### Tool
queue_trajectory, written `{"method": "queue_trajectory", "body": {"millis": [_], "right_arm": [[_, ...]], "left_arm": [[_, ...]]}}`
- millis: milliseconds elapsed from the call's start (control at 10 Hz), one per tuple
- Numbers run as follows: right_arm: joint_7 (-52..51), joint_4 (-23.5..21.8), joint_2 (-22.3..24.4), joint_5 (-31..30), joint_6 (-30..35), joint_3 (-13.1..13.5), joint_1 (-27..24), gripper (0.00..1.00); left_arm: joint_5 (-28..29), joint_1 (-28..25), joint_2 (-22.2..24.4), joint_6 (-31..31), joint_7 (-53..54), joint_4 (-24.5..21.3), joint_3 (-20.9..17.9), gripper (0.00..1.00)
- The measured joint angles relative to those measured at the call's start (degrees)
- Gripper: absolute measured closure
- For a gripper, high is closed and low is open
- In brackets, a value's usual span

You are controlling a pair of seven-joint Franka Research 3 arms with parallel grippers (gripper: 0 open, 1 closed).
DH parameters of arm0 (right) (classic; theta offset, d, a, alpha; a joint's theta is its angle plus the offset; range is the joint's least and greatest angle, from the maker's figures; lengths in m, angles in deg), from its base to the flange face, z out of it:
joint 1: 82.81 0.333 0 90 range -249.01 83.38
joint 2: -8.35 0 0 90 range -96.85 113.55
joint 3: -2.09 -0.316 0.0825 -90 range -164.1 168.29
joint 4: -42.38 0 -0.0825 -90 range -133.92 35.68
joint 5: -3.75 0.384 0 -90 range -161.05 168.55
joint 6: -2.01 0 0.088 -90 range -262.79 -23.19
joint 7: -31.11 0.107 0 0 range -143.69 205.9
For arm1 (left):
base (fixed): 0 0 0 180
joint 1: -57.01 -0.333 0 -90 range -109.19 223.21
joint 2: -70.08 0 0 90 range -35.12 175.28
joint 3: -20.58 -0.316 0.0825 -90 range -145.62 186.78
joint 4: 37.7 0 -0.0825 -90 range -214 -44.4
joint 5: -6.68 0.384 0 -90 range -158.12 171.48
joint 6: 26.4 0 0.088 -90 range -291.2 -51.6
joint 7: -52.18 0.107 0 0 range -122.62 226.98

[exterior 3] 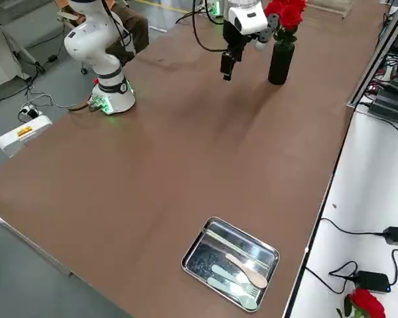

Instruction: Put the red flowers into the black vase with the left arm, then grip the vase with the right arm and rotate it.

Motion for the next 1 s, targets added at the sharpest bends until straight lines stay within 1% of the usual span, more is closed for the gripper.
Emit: {"method": "queue_trajectory", "body": {"millis": [200, 400, 500, 800, 1000], "right_arm": [[0.7, -0.8, -2.1, 4.1, -2.9, -0.2, 2.6, 0.00], [1.5, -1.5, -5.6, 8.5, -8.1, -0.3, 5.9, 0.00], [1.8, -1.6, -7.3, 10.9, -10.7, -0.4, 7.9, 0.00], [2.6, -1.7, -11.9, 18.9, -18.3, -0.5, 14.0, 0.00], [2.8, -1.6, -14.2, 23.9, -22.4, -1.0, 18.0, 0.00]], "left_arm": [[-2.3, -8.1, 2.3, -0.3, 3.8, 0.0, 0.1, 0.01], [-5.9, -16.4, 3.4, -0.6, 8.6, 0.0, 0.2, 0.01], [-9.1, -19.8, 3.6, -1.0, 13.3, 0.0, 0.2, 0.01], [-19.1, -27.4, 4.4, -3.5, 26.6, 0.1, 0.3, 0.01], [-27.4, -33.9, 6.3, -4.6, 41.3, 0.2, 0.3, 0.00]]}}
